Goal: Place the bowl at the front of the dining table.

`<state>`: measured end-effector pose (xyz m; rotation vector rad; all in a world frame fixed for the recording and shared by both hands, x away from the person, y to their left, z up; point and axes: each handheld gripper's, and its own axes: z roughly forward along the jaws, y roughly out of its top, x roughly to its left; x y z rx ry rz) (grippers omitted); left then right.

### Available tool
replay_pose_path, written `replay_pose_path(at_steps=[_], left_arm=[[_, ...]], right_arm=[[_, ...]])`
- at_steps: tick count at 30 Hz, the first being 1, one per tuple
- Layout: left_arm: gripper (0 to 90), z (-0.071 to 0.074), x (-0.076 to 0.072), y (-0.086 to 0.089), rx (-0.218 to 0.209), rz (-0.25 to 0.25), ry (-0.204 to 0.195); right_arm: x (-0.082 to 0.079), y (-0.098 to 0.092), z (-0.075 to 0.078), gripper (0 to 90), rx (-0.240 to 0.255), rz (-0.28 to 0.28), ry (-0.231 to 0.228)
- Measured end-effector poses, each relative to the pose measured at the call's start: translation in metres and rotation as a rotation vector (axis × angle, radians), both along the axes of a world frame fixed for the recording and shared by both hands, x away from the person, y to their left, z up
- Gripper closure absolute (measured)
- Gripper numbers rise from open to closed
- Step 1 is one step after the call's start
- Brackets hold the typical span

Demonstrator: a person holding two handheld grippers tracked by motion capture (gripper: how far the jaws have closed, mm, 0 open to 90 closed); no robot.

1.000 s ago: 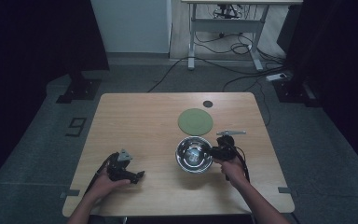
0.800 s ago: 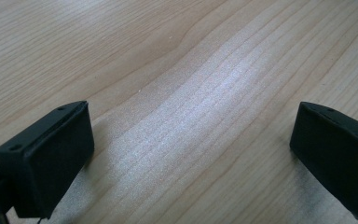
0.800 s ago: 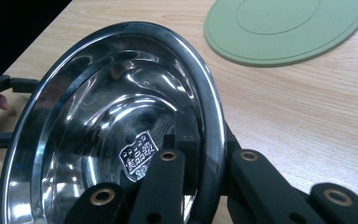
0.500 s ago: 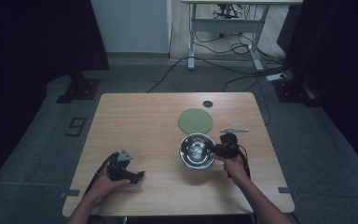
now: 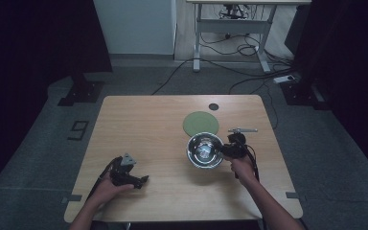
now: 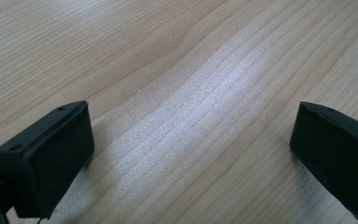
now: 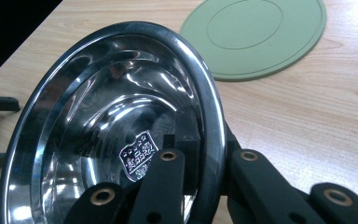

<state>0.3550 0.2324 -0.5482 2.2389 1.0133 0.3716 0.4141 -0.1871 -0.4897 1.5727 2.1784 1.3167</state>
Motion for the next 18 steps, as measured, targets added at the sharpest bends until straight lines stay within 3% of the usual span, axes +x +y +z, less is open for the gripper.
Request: replay_pose_path(at_steps=[18], left_arm=[[0.0,0.000,0.000,0.000,0.000,0.000,0.000]], right_arm=[[0.016,0.001,0.000,86.5,0.004,-0.031,0.004]])
